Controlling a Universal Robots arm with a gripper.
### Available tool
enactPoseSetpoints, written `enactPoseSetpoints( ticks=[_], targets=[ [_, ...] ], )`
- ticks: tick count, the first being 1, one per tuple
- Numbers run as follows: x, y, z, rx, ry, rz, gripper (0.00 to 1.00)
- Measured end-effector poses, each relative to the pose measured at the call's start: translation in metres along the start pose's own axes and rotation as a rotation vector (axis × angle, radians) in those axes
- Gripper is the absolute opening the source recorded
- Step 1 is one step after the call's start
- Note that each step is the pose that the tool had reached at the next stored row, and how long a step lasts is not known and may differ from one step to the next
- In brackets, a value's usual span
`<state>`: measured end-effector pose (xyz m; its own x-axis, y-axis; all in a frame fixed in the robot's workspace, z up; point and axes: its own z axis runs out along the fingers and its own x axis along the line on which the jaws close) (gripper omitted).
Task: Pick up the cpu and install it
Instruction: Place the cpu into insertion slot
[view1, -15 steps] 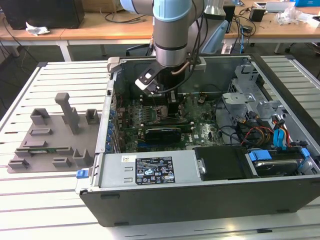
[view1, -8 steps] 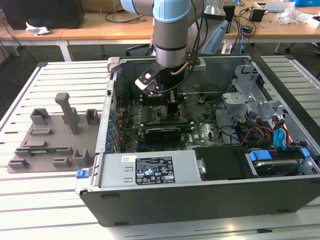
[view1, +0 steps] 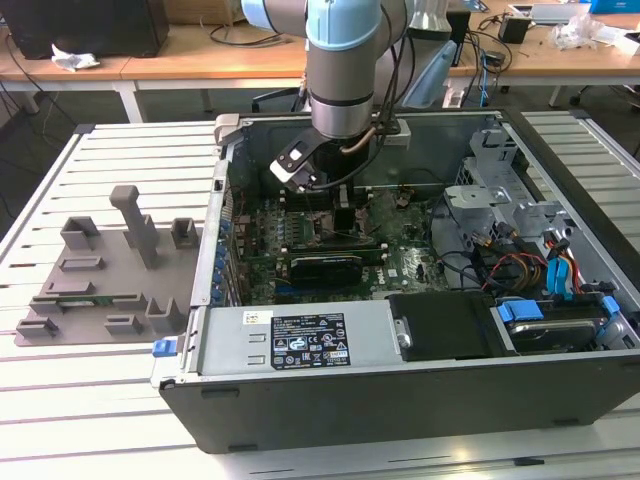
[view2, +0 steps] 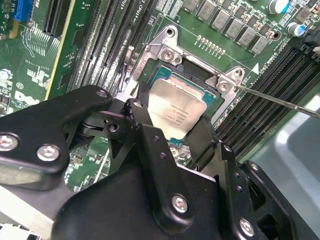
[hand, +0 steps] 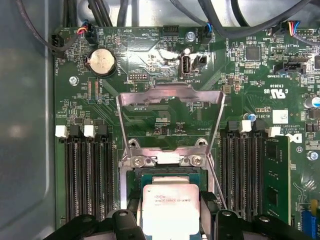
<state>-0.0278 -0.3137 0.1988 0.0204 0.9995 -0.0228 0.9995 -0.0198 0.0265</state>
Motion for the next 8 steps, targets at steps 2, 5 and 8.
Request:
enactPoseSetpoints(
  ticks=[2, 5, 8],
  targets=[
    [0.0003, 0.0014, 0.0012, 0.0006, -0.0027, -0.002, 0.55],
    [0.0005, 0.0013, 0.0016, 0.0, -0.0029, -0.017, 0.55],
    [0.0006, 0.0003, 0.0016, -0.0008, -0.0024, -0.028, 0.55]
  ],
)
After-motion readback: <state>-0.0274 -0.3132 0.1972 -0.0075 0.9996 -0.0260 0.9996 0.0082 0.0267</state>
